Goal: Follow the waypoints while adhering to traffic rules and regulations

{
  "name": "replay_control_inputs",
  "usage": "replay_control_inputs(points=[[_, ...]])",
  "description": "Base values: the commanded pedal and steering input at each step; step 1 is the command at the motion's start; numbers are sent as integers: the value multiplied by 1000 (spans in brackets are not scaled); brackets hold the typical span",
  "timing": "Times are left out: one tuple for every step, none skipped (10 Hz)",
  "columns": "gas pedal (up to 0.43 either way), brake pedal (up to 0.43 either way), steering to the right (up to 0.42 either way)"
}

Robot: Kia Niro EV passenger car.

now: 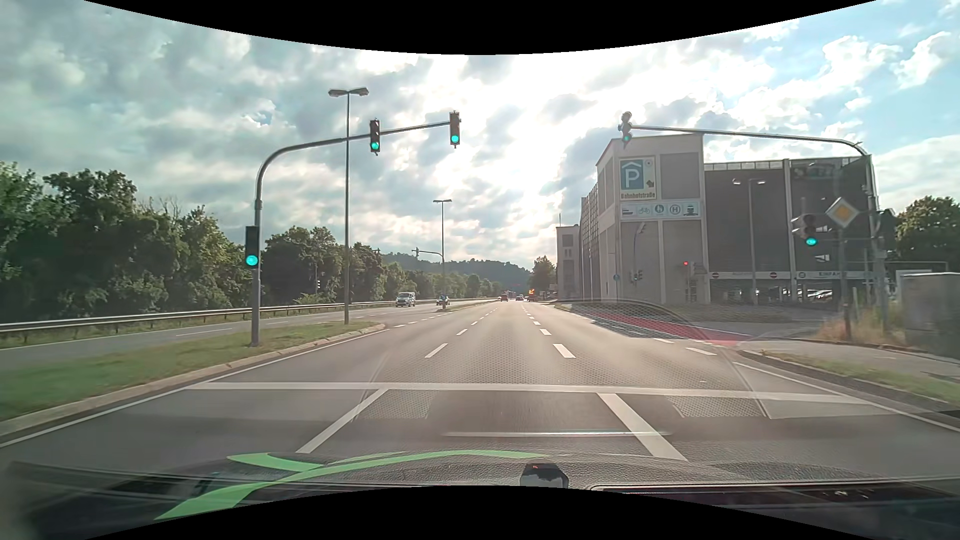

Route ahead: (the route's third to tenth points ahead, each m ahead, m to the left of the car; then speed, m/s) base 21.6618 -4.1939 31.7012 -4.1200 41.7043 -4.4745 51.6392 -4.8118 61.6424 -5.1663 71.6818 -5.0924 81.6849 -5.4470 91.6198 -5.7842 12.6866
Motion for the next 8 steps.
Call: replay_control_inputs(points=[[138,0,-5],[138,0,-4],[150,0,-4],[150,0,-4],[150,0,-4],[150,0,-4],[150,0,-4],[150,0,-3]])
